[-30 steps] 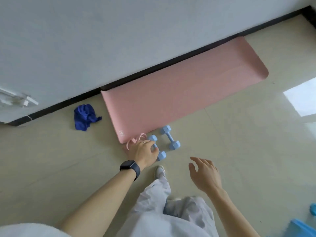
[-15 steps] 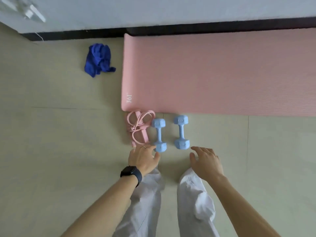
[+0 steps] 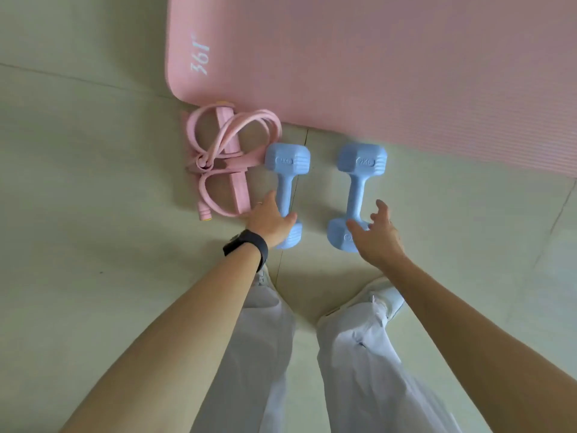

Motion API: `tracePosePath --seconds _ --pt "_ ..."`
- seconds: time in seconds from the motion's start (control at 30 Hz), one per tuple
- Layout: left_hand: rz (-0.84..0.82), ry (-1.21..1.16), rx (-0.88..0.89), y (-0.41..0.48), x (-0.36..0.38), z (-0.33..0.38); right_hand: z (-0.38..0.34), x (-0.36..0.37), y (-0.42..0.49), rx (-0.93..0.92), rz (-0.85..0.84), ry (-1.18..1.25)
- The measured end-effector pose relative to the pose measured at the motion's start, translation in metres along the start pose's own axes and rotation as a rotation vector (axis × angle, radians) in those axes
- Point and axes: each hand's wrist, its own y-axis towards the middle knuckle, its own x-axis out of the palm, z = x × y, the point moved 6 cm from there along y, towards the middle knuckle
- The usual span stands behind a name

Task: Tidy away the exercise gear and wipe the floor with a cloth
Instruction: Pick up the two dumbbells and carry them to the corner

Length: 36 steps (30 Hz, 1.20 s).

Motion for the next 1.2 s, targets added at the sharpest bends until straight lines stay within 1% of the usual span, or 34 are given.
tracePosePath --seconds 0.13,0.27,0.37,0.53,0.63,0.73,0.9,1.03,1.2 --pt "0.005 -0.084 -0.007 0.051 0.021 -0.009 0.0 0.017 0.061 0.044 0.037 0.144" --pt "0.032 -0.212 0.004 0.085 0.035 -0.01 0.0 0.028 0.094 0.045 0.076 0.263" --pt "0.071 -0.252 -0.006 0.093 0.035 -0.009 0.001 0.029 0.102 0.033 0.083 0.277" --pt "0.042 -0.208 0.0 0.068 0.026 -0.008 0.009 0.019 0.07 0.057 0.008 0.293" --pt "-0.015 -0.195 -0.029 0.029 0.022 -0.011 0.022 0.01 0.026 0.092 -0.038 0.305" --pt "-0.062 -0.227 -0.066 -0.017 0.01 -0.007 0.033 -0.003 -0.032 0.128 -0.051 0.306" --pt "-0.097 -0.24 -0.112 -0.119 -0.034 0.023 0.034 -0.043 -0.145 0.112 -0.061 0.273" --pt "-0.109 -0.272 -0.057 -0.223 -0.09 0.069 0.007 -0.107 -0.255 0.027 -0.055 0.273" --pt "-0.098 -0.277 0.095 -0.359 -0.165 0.137 -0.025 -0.208 -0.398 -0.094 0.051 0.329"
